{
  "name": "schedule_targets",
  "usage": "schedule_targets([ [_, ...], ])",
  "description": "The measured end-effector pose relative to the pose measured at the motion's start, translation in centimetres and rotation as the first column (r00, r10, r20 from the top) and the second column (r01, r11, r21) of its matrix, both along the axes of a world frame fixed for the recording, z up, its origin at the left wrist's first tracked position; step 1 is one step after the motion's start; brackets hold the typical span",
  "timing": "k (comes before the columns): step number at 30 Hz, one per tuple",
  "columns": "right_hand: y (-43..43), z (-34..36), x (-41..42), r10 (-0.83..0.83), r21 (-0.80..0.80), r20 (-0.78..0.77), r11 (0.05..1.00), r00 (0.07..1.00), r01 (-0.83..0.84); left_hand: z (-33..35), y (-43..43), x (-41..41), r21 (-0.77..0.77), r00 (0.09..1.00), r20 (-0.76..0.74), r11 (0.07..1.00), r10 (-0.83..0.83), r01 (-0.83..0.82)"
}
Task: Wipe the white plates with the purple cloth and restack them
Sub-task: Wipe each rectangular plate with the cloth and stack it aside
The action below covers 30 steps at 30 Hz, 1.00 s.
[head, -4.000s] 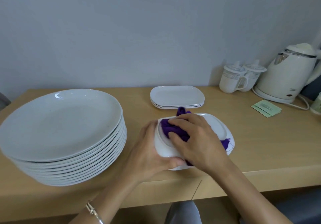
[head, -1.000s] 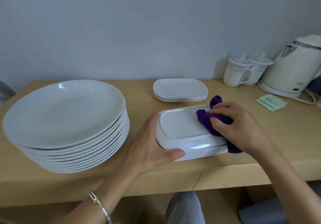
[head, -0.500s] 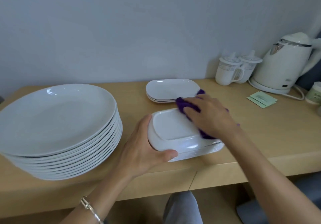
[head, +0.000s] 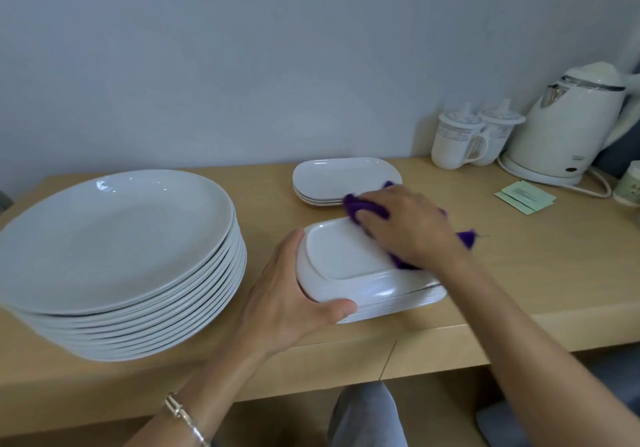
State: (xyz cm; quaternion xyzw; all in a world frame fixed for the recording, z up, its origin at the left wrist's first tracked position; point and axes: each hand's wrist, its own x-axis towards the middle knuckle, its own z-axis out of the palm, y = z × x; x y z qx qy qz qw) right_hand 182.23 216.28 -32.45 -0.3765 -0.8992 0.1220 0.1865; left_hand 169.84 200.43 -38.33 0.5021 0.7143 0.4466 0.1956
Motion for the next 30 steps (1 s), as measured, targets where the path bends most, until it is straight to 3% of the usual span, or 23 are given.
schedule_targets([
  [3,3.2,0.4,3.6,-0.106,-0.263,-0.127,0.962,0.986,0.07,0.5,-0.1,0.1,0.009,1.0,-0.022,1.0,-0.019,0.019],
  [5,3.3,-0.3,4.3,-0.13,-0.334,-0.23,0.942,0.964,0.047,0.7,-0.1,0.2,0.019,0.999,-0.034,0.999,-0.033,0.034],
  [7,2.3,-1.1,4.1,-0.107,-0.211,-0.233,0.976,0.967,0.057,0.4,0.0,0.1,0.023,0.999,-0.037,0.999,-0.025,0.026],
  [9,0.0,-1.5,3.0,-0.049,0.015,-0.159,0.999,0.986,0.052,0.2,0.2,0.1,0.005,0.999,-0.035,1.0,-0.008,0.008],
  [11,-3.0,-1.7,1.6,0.117,0.139,-0.125,0.985,0.985,-0.1,-0.1,0.3,0.1,0.018,1.0,-0.02,1.0,-0.01,0.011],
  [13,-5.3,-1.8,0.6,0.25,0.164,-0.082,0.958,0.965,-0.234,-0.3,0.4,0.0,0.056,1.0,0.011,0.998,-0.016,0.015],
  [15,-5.4,-1.7,0.7,0.256,0.126,-0.085,0.961,0.963,-0.245,-0.3,0.3,0.0,0.068,1.0,0.012,0.998,-0.017,0.016],
  [21,-0.3,-1.7,4.6,-0.141,-0.026,-0.213,0.99,0.967,0.139,0.1,0.0,0.0,-0.003,0.999,-0.039,1.0,-0.008,0.008],
  [23,-0.8,-2.0,4.3,-0.181,0.0,-0.208,0.983,0.961,0.185,0.1,0.0,0.1,-0.006,0.999,-0.051,1.0,-0.004,0.003],
  [26,-4.0,-2.6,2.0,-0.027,0.146,-0.21,0.988,0.977,0.059,0.0,0.2,0.2,0.022,0.999,-0.054,1.0,0.001,0.0],
  [30,-7.5,-2.9,-0.8,0.172,0.182,-0.198,0.974,0.965,-0.136,-0.1,0.5,0.0,0.103,0.997,-0.063,0.994,-0.037,0.043],
])
